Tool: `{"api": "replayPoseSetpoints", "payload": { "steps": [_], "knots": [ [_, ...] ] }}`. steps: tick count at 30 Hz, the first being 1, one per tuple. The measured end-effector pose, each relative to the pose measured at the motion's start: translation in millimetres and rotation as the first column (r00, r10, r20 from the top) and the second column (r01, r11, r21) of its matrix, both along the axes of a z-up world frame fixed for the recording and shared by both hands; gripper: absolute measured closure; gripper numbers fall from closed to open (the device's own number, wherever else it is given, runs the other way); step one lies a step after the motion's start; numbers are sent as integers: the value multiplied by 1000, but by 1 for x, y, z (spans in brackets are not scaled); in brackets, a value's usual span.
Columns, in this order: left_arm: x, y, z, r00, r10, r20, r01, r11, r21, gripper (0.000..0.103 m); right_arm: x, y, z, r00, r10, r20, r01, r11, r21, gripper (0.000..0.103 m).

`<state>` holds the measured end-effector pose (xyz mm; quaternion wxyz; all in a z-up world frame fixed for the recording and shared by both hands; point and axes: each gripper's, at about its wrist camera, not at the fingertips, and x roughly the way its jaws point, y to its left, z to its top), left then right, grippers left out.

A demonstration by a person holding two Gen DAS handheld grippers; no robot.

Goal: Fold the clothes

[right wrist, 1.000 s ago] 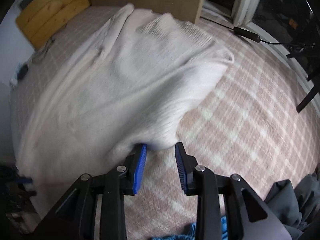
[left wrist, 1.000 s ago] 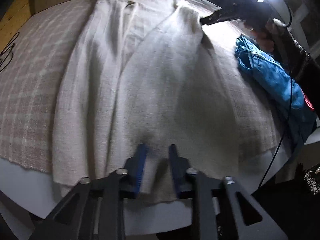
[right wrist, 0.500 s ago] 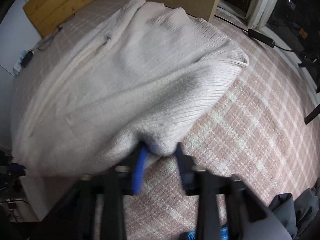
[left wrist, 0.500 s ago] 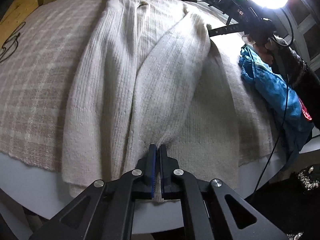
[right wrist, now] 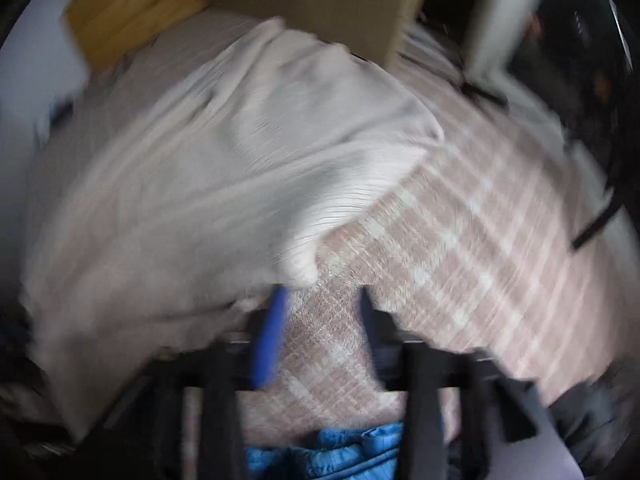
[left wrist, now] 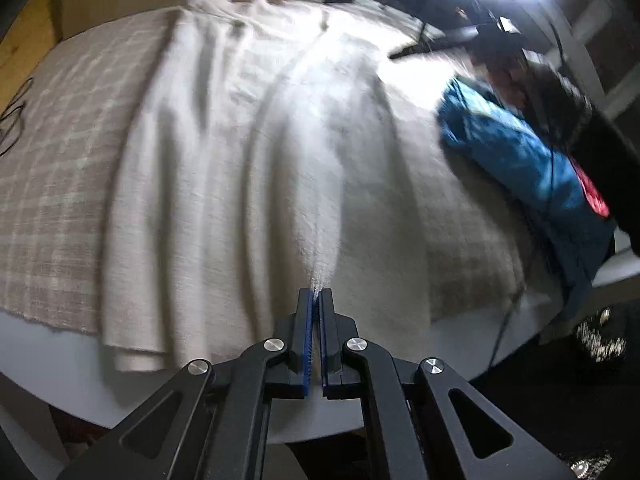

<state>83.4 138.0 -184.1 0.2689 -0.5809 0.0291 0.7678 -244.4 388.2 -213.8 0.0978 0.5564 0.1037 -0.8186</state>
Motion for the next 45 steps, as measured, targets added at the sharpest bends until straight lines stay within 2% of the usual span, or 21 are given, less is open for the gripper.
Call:
{"api": "replayPoseSetpoints", "payload": {
  "steps": [3, 4, 5, 6, 7, 8, 9, 12, 15, 16, 20, 23, 25, 26, 31, 34, 36, 38, 39, 41, 45],
  "knots": [
    [-8, -11, 12, 999, 29, -24, -29, 1000, 2, 101, -8, -10, -11, 999, 38, 28, -37, 999, -28, 55],
    [-10, -14, 17, 999, 34, -33, -34, 999, 3, 101, -12, -15, -18, 999, 31, 28, -31, 999, -9, 55],
    [-10, -16, 21, 999, 34, -40, -33, 999, 6, 101, -14, -16, -25, 999, 23, 35, -24, 1000, 5, 59],
    [-10, -17, 25, 999, 34, -41, -34, 999, 16, 101, -16, -12, -30, 998, 17, 53, -16, 1000, -21, 80],
    [-8, -18, 29, 999, 34, -34, -33, 999, 39, 101, -21, -6, -30, 997, 10, 80, -2, 996, -90, 95],
    [-5, -18, 32, 999, 33, -29, -31, 998, 60, 101, -24, 1, -27, 995, -9, 96, 21, 993, -118, 97],
    [1, -14, 34, 999, 28, -27, -26, 997, 74, 101, -26, 8, -23, 995, -35, 91, 44, 994, -98, 101],
    [19, 3, 15, 999, -17, 39, 12, 994, 108, 96, -32, 39, -13, 988, -120, 101, 127, 990, -62, 101],
    [30, 8, -8, 993, -30, 118, 22, 997, 71, 92, -31, 57, 6, 975, -210, 76, 217, 970, -107, 98],
    [30, 10, -9, 993, -31, 112, 24, 998, 64, 88, -29, 54, 10, 973, -214, 91, 226, 963, -149, 97],
    [30, 16, -15, 995, -36, 90, 33, 999, 37, 87, -11, 22, 2, 961, -166, 220, 235, 912, -338, 92],
    [29, 20, -19, 997, -40, 73, 39, 999, 16, 86, -6, 7, -17, 924, -186, 335, 327, 839, -436, 91],
    [29, 23, -21, 997, -42, 62, 42, 999, 3, 74, -13, 12, -32, 903, -215, 373, 381, 803, -459, 91],
    [29, 25, -23, 997, -44, 56, 44, 999, -4, 71, -17, 12, -37, 896, -227, 381, 397, 793, -461, 91],
    [29, 34, -31, 998, -60, 35, 61, 998, -32, 73, -46, 18, -45, 878, -256, 405, 436, 778, -453, 91],
    [32, 43, -38, 996, -84, 34, 86, 996, -39, 73, -49, 28, -45, 854, -282, 438, 477, 758, -444, 89],
    [33, 47, -43, 995, -97, 33, 98, 994, -43, 78, -46, 26, -38, 857, -285, 429, 473, 765, -437, 71],
    [31, 44, -44, 996, -89, 32, 90, 995, -44, 89, -42, 19, -38, 860, -298, 413, 471, 776, -420, 65],
    [29, 42, -44, 996, -83, 36, 84, 996, -40, 94, -45, 17, -40, 860, -308, 407, 473, 781, -408, 65],
    [26, 36, -44, 996, -68, 55, 69, 997, -15, 95, -50, 11, -44, 860, -318, 399, 471, 796, -380, 65],
    [27, 32, -34, 996, -77, 38, 78, 997, -11, 96, -51, -4, -34, 902, -305, 307, 392, 875, -284, 88]
  ]
}}
